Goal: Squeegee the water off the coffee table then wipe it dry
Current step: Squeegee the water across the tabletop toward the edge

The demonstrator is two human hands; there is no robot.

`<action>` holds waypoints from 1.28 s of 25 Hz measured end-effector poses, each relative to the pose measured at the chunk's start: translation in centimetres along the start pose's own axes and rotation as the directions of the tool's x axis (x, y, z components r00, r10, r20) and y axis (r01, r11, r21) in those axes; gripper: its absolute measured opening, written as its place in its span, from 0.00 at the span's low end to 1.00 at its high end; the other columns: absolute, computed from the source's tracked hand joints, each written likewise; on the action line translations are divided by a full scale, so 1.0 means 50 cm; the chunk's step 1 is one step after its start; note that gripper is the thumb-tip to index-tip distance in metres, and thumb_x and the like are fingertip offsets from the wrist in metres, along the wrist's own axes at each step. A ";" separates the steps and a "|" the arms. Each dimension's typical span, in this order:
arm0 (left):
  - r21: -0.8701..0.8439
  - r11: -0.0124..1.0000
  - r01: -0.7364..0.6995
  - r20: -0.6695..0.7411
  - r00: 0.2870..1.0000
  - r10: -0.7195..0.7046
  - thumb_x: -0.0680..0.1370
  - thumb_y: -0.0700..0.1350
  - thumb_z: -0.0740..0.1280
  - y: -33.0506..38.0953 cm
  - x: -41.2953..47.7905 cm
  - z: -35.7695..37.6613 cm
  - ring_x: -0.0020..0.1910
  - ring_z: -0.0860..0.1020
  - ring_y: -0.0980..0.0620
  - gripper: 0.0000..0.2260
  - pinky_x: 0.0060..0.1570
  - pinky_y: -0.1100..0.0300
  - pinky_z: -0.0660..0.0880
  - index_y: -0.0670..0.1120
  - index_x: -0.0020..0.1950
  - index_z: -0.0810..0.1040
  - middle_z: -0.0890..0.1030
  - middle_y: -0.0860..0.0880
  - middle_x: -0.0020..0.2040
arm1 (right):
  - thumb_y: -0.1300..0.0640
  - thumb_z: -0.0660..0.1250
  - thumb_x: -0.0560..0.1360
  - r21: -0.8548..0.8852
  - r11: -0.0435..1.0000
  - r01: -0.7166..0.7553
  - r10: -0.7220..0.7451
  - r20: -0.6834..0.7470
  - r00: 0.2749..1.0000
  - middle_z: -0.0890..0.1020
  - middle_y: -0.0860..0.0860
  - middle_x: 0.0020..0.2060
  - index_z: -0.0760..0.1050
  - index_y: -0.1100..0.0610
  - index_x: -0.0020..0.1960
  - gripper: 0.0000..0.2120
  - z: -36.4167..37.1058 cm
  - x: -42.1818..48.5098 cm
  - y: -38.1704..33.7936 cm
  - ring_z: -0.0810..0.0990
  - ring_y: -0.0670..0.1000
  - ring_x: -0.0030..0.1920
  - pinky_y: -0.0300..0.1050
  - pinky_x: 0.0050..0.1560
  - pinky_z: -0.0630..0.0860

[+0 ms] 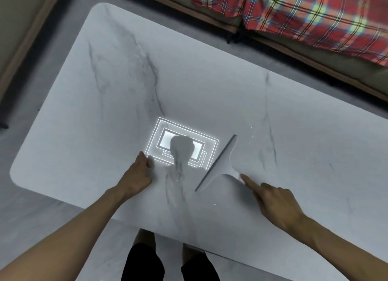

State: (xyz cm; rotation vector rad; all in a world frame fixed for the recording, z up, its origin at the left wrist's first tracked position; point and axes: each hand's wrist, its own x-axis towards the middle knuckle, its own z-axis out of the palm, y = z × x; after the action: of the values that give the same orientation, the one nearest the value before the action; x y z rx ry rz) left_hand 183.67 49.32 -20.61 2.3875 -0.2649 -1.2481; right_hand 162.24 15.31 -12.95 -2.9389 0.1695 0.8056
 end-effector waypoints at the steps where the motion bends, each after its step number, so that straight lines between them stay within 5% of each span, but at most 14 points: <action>1: -0.003 1.000 0.000 0.000 1.000 0.000 0.69 0.34 0.63 -0.004 -0.010 0.011 0.36 0.70 0.51 0.16 0.31 0.57 0.65 0.45 0.53 0.63 0.71 0.48 0.44 | 0.54 0.60 0.79 -0.010 1.000 -0.029 0.029 0.001 1.000 0.68 0.45 0.28 0.59 0.41 0.76 0.27 -0.007 -0.016 0.022 0.74 0.52 0.25 0.42 0.26 0.63; 6: -0.074 0.992 0.104 -0.162 0.980 -0.115 0.75 0.42 0.62 -0.040 -0.049 0.034 0.36 0.75 0.52 0.06 0.32 0.57 0.67 0.50 0.50 0.68 0.76 0.51 0.39 | 0.45 0.58 0.79 -0.018 1.000 0.007 -0.007 -0.029 1.000 0.73 0.46 0.26 0.66 0.42 0.73 0.22 -0.059 -0.029 0.005 0.74 0.52 0.22 0.42 0.23 0.64; 11: -0.260 0.951 0.167 -0.367 0.894 -0.257 0.79 0.49 0.61 -0.134 -0.085 -0.001 0.38 0.76 0.48 0.06 0.33 0.58 0.69 0.49 0.45 0.73 0.78 0.52 0.39 | 0.45 0.63 0.78 -0.039 0.906 0.421 -0.423 -0.084 0.902 0.83 0.46 0.34 0.76 0.51 0.63 0.17 -0.030 0.073 -0.235 0.79 0.52 0.27 0.40 0.25 0.66; 17: -0.175 0.963 0.202 -0.368 0.894 -0.255 0.81 0.51 0.56 -0.243 -0.157 -0.005 0.33 0.74 0.49 0.12 0.30 0.57 0.64 0.46 0.42 0.70 0.76 0.49 0.34 | 0.48 0.50 0.84 0.010 0.759 0.651 -0.649 0.101 0.754 0.80 0.55 0.46 0.59 0.51 0.75 0.21 0.064 0.159 -0.485 0.79 0.59 0.39 0.47 0.33 0.64; 21: -0.189 0.966 0.177 -0.257 0.940 -0.223 0.80 0.49 0.57 -0.244 -0.157 0.031 0.34 0.74 0.51 0.09 0.30 0.58 0.63 0.46 0.42 0.66 0.74 0.49 0.37 | 0.46 0.48 0.83 0.070 0.841 0.536 -0.540 0.042 0.841 0.80 0.55 0.53 0.54 0.42 0.76 0.21 0.076 0.150 -0.423 0.81 0.61 0.44 0.49 0.39 0.73; 24: -0.037 0.996 0.084 -0.189 0.978 -0.090 0.77 0.44 0.61 -0.215 -0.143 0.067 0.49 0.74 0.46 0.09 0.41 0.56 0.70 0.49 0.37 0.65 0.72 0.46 0.49 | 0.42 0.45 0.82 0.106 0.922 0.372 -0.373 -0.014 0.928 0.81 0.51 0.46 0.52 0.34 0.74 0.21 0.068 0.081 -0.302 0.81 0.58 0.37 0.47 0.36 0.74; 27: 0.054 0.997 0.053 -0.066 0.997 -0.050 0.74 0.44 0.62 -0.188 -0.129 0.101 0.63 0.69 0.41 0.09 0.60 0.47 0.71 0.51 0.36 0.63 0.68 0.40 0.64 | 0.42 0.46 0.81 0.035 0.986 0.164 -0.164 0.003 0.986 0.80 0.47 0.40 0.59 0.36 0.74 0.22 0.071 -0.011 -0.171 0.80 0.55 0.36 0.46 0.34 0.75; 32: 0.112 0.992 0.065 0.141 0.987 -0.080 0.72 0.45 0.63 -0.168 -0.119 0.134 0.74 0.60 0.39 0.05 0.67 0.46 0.67 0.50 0.40 0.67 0.52 0.38 0.77 | 0.42 0.48 0.81 -0.061 0.997 -0.049 0.051 0.028 0.998 0.74 0.41 0.37 0.63 0.38 0.73 0.21 0.049 -0.133 -0.055 0.80 0.52 0.35 0.44 0.32 0.71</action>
State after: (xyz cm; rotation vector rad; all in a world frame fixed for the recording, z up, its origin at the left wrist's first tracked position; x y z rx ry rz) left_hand 174.52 57.00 -23.43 2.4184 -0.2985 -1.4797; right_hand 155.70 18.85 -11.52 -2.9881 0.2209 0.8763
